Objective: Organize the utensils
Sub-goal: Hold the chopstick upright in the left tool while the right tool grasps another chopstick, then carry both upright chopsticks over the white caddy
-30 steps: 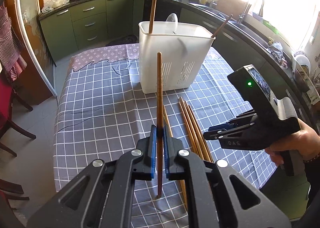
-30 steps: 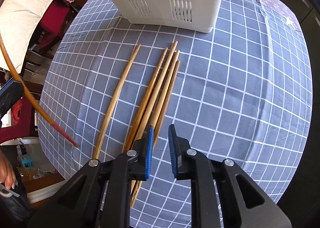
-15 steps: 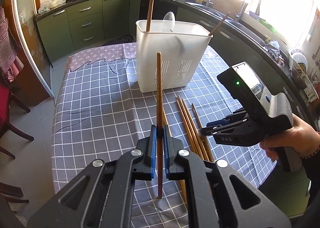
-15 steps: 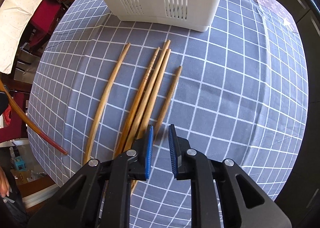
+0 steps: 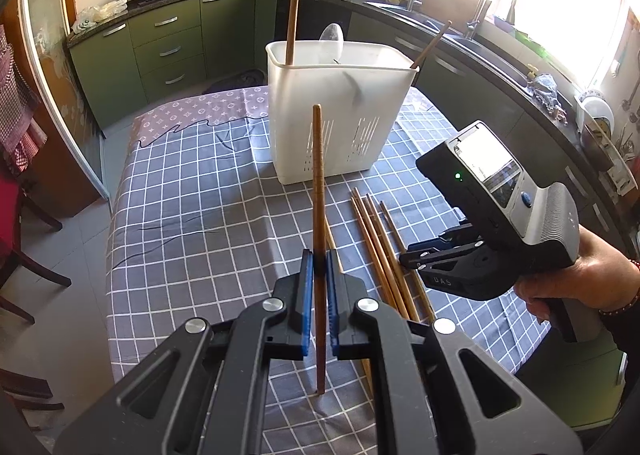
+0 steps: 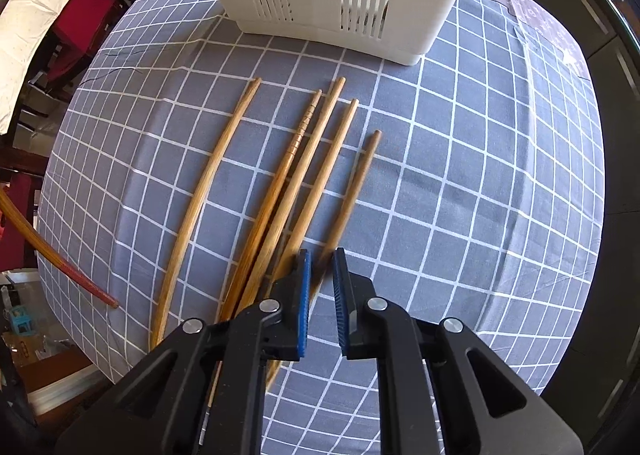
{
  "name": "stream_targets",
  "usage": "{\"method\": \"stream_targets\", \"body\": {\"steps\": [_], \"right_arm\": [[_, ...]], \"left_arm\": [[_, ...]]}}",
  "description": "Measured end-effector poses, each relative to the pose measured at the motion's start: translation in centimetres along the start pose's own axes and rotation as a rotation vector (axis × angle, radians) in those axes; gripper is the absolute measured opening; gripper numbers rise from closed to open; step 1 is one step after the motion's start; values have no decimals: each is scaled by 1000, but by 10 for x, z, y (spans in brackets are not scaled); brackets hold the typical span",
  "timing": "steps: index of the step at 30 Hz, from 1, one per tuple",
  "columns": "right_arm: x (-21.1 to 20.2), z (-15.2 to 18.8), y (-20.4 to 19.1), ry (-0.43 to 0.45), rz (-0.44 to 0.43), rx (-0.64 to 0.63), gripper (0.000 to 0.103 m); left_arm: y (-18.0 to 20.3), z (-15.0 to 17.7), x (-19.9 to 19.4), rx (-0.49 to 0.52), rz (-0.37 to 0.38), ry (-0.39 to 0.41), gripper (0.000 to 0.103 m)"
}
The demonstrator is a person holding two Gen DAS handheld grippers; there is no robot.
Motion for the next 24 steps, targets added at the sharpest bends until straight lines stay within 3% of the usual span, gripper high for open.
{"method": "stream_targets", "body": {"steps": [5, 17, 24], "right_arm": [[-18, 5, 4, 54, -16, -7, 7], [-122, 50, 8, 331, -69, -52, 7], [-146, 66, 5, 400, -89, -53, 7]], "left_arm": [[1, 0, -1, 4, -3, 1, 7], [5, -1, -15, 31, -3, 39, 6], [10, -4, -25, 48, -1, 61, 6]]}}
Point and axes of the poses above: each gripper's, at about its wrist camera, not at the fingertips, and x roughly the way its jaws point, y to its right, z to its underside, the point moved 1 cm from there along x, roughly the way its jaws point, and after that the axes turned 8 degrees about -x, right-handed, at the moved point
